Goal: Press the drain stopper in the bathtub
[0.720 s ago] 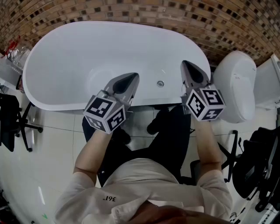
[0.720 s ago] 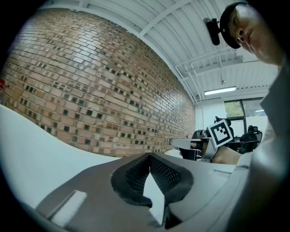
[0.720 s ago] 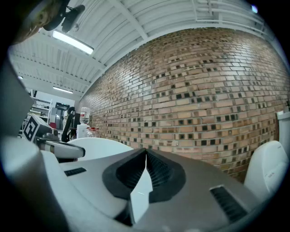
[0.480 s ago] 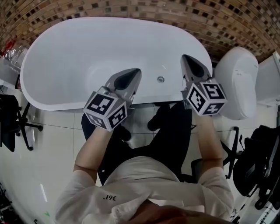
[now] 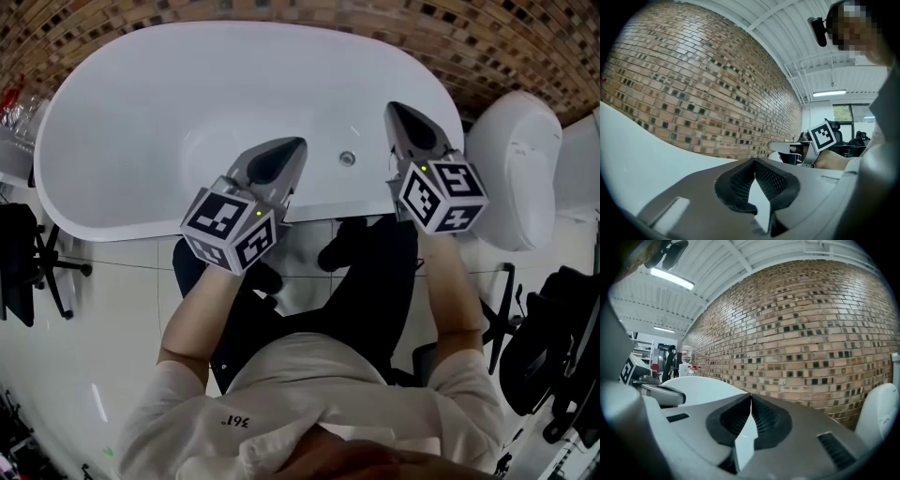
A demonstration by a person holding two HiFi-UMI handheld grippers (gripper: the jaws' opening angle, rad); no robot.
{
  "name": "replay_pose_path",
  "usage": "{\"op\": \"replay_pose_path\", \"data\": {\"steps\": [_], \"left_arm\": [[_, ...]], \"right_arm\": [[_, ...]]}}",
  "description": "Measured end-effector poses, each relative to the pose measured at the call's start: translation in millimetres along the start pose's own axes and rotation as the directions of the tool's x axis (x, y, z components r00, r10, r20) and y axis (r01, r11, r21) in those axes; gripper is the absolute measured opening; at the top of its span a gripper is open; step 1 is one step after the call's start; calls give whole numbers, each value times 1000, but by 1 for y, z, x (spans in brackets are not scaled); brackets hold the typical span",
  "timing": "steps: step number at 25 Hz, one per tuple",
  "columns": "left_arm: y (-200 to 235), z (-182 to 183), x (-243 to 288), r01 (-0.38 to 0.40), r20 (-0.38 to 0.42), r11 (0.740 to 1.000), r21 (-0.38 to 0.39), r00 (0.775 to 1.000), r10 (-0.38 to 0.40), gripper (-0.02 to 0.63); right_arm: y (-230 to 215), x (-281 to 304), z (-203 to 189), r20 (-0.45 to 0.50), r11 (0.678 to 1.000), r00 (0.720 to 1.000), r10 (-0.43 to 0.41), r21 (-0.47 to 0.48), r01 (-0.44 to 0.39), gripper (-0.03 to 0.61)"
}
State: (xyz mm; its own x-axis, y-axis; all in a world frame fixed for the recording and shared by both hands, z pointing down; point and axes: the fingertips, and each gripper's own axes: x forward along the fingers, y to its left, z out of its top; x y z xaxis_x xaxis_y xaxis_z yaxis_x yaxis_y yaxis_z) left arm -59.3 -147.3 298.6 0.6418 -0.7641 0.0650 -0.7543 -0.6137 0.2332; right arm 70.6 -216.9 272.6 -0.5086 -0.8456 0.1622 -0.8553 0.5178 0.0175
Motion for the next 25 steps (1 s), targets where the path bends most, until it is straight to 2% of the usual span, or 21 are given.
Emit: {"op": "replay_pose_path", "data": {"steps": [12,25], "left_arm": [[21,-9,27,-1,-31,1000,-6,1000,1,6],[48,-44,57,-17,-100,999,-45,995,12,6]], "right_arm": [[-8,38,-15,-39,1000,999,22,-7,-22,17],[-22,83,-60,-119,999,992,35,14,-34,17]]}}
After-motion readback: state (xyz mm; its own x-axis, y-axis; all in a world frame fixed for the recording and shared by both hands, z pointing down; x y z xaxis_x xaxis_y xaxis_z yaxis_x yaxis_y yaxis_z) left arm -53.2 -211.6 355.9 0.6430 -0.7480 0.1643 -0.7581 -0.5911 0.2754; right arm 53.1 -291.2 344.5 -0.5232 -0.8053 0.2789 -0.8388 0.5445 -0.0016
